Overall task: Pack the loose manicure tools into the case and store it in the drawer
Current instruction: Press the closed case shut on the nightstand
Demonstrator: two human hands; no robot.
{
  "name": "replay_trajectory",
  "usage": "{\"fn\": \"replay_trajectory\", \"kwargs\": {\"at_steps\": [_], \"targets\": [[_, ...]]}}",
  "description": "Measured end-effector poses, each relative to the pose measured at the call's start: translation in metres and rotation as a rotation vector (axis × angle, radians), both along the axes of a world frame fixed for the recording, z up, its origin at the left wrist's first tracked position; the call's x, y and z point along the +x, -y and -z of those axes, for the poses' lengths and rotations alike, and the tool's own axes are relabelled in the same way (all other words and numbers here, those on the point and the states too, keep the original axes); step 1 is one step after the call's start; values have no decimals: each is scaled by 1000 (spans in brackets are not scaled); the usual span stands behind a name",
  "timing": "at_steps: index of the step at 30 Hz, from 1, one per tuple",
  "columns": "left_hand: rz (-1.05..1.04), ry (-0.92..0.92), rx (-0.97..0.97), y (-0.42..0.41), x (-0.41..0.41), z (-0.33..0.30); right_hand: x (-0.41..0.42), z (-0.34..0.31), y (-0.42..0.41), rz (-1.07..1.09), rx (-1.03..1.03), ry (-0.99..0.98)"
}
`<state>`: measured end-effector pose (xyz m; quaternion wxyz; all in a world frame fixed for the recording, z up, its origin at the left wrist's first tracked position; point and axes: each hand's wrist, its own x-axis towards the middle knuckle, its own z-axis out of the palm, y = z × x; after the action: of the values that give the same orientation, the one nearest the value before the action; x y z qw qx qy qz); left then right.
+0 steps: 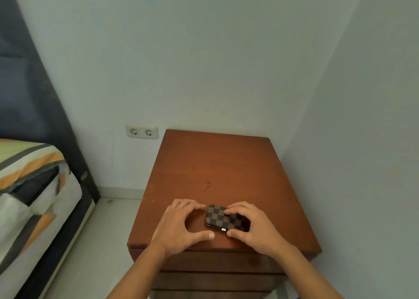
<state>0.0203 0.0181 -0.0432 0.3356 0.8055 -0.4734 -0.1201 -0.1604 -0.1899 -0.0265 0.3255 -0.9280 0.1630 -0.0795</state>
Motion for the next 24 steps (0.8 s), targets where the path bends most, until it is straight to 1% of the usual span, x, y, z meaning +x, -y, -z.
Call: {"fn": "replay_trajectory", "kwargs": {"at_steps": [4, 9, 16, 24], "targets": [[7, 40, -24, -1, 0, 4, 4, 3, -11, -66, 33, 32], [20, 52, -24, 1, 2, 9, 2, 7, -14, -30, 85, 71], [23, 87, -35, 2, 3, 11, 3, 17, -13, -15, 53, 105], [17, 126, -26, 0, -1, 12, 0, 18, -17, -18, 24, 96]]}}
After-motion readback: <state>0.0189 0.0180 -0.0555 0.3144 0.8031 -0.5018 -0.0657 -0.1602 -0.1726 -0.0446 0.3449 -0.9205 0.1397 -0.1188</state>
